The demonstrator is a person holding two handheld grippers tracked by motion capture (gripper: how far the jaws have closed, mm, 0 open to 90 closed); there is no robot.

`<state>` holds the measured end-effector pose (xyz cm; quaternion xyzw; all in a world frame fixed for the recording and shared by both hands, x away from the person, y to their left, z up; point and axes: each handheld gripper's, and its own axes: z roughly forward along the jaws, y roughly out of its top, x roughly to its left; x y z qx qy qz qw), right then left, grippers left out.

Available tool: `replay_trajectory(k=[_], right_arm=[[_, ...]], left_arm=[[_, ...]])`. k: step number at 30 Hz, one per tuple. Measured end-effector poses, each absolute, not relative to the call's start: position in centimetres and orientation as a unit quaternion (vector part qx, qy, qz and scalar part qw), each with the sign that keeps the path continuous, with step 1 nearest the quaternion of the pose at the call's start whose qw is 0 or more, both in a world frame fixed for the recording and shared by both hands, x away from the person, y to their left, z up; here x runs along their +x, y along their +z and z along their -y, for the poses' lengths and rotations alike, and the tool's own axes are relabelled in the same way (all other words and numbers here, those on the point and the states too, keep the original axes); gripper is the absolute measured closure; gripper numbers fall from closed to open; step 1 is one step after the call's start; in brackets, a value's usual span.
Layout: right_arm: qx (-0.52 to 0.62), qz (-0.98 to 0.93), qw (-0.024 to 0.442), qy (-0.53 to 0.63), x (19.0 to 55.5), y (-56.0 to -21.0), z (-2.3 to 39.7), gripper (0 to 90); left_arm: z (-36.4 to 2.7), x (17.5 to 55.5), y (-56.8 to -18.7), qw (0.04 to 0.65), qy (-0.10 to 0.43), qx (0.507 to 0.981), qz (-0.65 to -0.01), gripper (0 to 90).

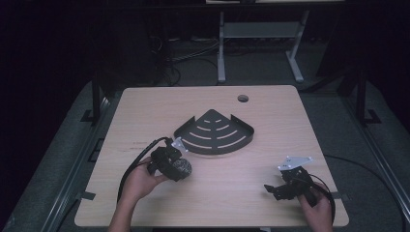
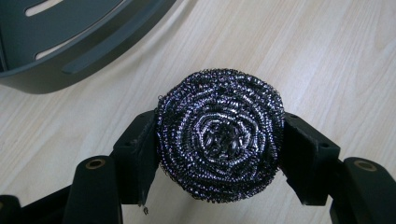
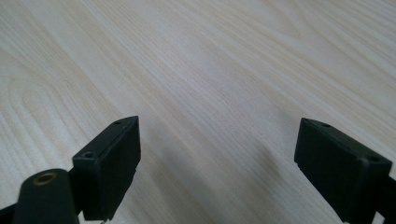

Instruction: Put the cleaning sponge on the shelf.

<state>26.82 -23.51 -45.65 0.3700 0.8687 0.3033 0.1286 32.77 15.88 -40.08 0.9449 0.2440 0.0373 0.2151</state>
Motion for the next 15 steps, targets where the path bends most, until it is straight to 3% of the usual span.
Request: replay_trajectory(k=[15], right_arm=[[0.371, -0.868, 0.127, 0.305, 26.9, -45.7, 23.5, 14.1]], left_arm=[[-15.1, 34.4, -39.6, 0.208, 0.032, 0.948, -0.24, 34.2]])
